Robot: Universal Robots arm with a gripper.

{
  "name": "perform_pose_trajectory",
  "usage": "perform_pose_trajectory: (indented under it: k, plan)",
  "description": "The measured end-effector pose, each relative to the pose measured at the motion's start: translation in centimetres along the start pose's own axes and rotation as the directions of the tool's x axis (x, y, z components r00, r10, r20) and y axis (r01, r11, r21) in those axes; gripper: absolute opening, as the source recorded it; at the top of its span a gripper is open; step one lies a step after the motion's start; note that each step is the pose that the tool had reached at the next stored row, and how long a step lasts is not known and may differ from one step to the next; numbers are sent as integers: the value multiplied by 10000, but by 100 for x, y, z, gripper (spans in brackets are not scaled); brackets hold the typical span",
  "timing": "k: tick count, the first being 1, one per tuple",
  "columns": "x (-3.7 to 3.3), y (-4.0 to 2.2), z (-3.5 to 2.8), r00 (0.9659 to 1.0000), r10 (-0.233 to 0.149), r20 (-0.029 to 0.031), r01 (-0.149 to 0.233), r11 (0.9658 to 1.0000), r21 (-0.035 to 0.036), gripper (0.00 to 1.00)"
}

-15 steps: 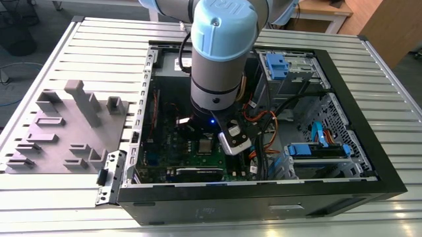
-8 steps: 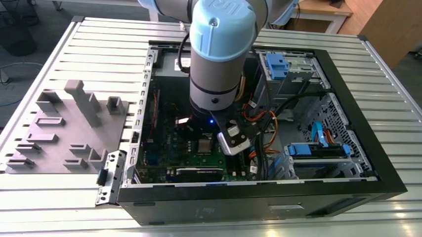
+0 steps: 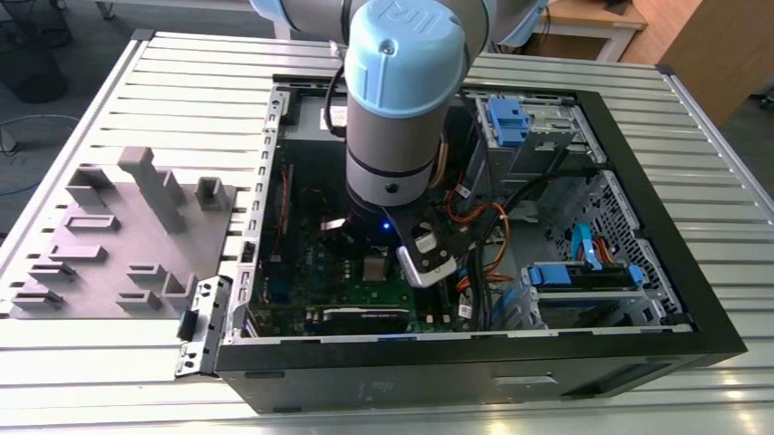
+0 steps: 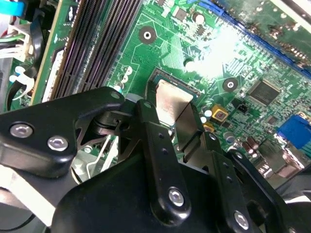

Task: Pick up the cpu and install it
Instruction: 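Place the cpu into insertion slot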

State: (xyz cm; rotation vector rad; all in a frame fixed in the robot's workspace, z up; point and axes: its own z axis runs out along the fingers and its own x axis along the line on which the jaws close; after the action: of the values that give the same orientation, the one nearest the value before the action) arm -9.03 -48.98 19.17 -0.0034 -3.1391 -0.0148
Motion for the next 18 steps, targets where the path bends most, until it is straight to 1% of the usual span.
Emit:
perform_pose_trajectory:
  k: [12, 14, 15, 18]
  plan:
    - [1, 1, 13, 10000, 2, 1, -2, 10000, -4, 41]
    - [0, 1, 16, 10000, 2, 4, -2, 10000, -9, 42]
    - [0, 1, 16, 10000, 2, 3, -2, 10000, -7, 48]
    - [1, 1, 14, 10000, 2, 0, -2, 10000, -3, 48]
